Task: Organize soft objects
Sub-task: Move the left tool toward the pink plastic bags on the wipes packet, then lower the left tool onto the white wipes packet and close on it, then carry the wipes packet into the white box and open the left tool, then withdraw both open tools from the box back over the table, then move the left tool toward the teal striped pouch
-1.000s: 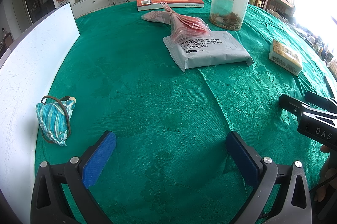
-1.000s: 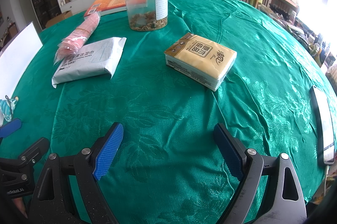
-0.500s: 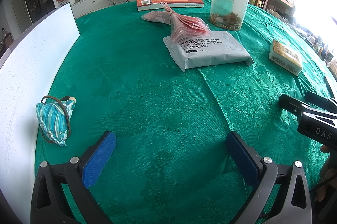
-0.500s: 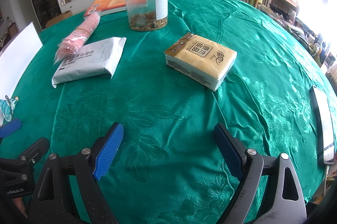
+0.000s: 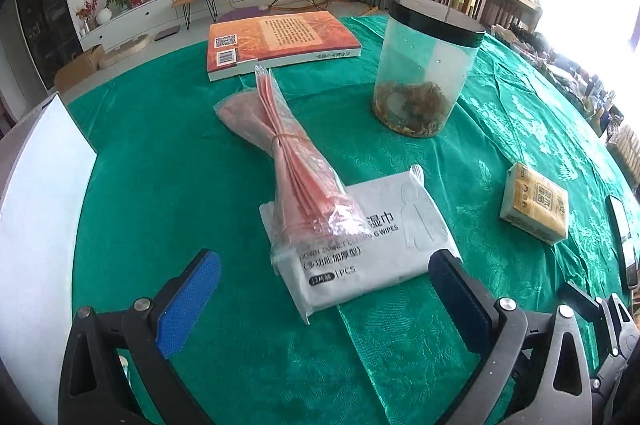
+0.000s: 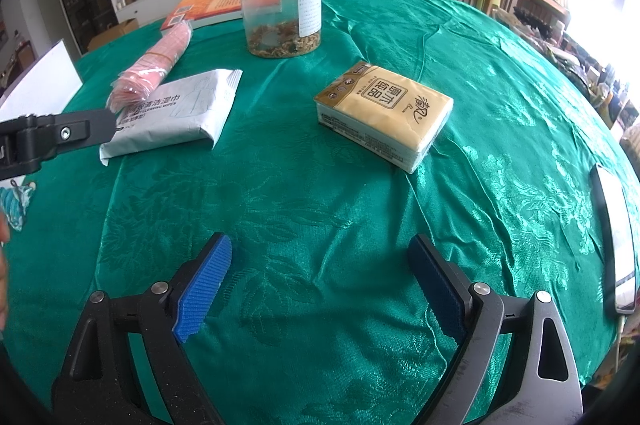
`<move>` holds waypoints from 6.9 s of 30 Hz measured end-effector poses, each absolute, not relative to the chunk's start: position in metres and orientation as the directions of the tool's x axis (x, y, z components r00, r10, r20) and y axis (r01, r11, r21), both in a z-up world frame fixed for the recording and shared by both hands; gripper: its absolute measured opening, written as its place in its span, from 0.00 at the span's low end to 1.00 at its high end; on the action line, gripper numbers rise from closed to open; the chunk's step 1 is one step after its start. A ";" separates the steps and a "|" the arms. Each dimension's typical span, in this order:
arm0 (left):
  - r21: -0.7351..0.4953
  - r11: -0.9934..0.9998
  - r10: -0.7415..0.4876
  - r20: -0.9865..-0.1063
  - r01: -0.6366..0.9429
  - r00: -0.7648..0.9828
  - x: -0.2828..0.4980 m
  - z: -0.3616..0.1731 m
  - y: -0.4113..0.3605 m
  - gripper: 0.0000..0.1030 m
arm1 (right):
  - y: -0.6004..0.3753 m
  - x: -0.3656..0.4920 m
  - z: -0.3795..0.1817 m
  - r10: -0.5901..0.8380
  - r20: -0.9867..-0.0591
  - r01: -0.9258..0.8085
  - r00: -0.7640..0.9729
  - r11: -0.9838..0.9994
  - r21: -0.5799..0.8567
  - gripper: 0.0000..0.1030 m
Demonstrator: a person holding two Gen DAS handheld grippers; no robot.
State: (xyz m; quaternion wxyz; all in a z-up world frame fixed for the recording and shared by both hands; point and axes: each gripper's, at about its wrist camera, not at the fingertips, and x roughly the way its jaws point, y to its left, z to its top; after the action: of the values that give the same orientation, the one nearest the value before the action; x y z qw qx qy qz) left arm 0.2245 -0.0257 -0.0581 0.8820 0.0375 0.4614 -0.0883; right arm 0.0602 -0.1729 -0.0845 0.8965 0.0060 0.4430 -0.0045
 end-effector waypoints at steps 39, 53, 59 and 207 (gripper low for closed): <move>0.137 0.746 -0.213 -0.878 0.651 0.429 0.234 -0.091 -0.073 0.95 | -0.172 0.060 -0.085 -0.001 -0.796 0.011 0.606 1.000 0.007 0.91; 0.139 0.899 -0.086 -0.874 0.415 0.478 0.173 -0.073 -0.056 0.36 | -0.172 0.060 -0.084 -0.002 -0.796 0.011 0.606 1.000 0.006 0.91; 0.021 0.925 -0.174 -0.864 0.379 0.473 0.154 -0.070 -0.030 0.73 | -0.172 0.060 -0.084 -0.001 -0.796 0.011 0.606 1.000 0.006 0.91; -0.029 0.989 -0.111 -0.796 0.146 0.594 -0.002 -0.020 0.044 0.98 | -0.096 0.042 -0.087 0.091 -0.778 -0.133 0.622 0.991 0.009 0.82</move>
State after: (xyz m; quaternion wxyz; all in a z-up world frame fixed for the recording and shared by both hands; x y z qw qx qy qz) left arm -0.0022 0.0444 -0.0204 0.8927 0.0195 0.4445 -0.0719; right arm 0.0424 -0.0958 -0.0870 0.9002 -0.0247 0.4302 0.0623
